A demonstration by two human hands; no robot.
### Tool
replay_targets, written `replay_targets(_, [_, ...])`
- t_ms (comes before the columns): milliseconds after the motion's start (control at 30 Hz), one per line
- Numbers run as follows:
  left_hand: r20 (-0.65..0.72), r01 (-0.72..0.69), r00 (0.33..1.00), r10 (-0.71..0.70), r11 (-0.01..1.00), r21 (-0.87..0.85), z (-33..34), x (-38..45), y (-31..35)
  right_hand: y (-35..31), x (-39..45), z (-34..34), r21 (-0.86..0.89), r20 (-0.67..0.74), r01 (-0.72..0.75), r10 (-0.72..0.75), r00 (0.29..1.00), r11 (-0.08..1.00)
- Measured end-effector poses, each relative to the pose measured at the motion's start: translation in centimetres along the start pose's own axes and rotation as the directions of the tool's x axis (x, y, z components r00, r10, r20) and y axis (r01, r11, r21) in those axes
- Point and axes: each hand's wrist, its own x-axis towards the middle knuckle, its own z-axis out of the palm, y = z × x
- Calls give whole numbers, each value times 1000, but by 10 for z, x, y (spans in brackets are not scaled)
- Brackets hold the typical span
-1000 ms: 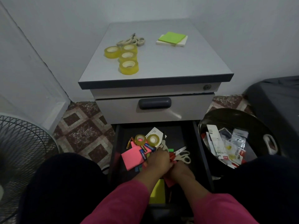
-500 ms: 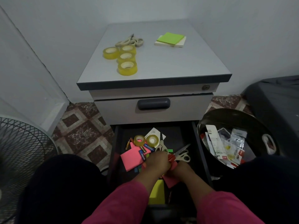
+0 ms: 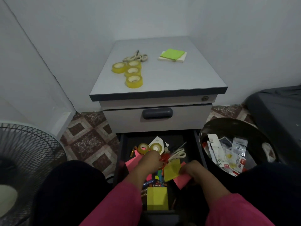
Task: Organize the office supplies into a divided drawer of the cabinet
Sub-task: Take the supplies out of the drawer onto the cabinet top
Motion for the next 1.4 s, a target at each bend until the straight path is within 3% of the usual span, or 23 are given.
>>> replay_targets(133, [-55,-47,998,42,995,-93,-15,-18,0,-21,-28,-24,-118,-12,145,-147,989,982])
replay_targets(400, [-243,-249,955,171,908,-337,-80,-72,27,-68,-107,-69,117,39,440,-447,894,890])
replay_targets(533, [-430,-370,883,186,841,-395,-131,-95,46,-103,-144,-90,244,-57,598,-604,795,764])
replay_targets(700, [-628,-446,754,193,852,-274,-203,-93,71,-177,-156,-108,375,-260,760,-726,637,532])
replay_targets(867, [-763,-380,639,94,902,-207,-264,-51,76,-268,-104,-119,442,-443,787,-658,609,430])
replay_targets(933, [-788,-337,614,39,916,-217,-281,-31,76,-293,-78,-119,453,-514,774,-580,632,442])
replay_targets(1000, [-799,-275,602,6,940,-201,-295,-13,78,-308,-59,-118,375,-587,793,-538,604,481])
replay_targets(1100, [-791,-134,612,-5,985,-109,-312,13,87,-318,-42,-113,208,-630,816,-564,534,539])
replay_targets(1400, [-653,141,749,-108,990,-3,-334,67,124,-327,-24,-113,-108,-653,708,-587,479,698])
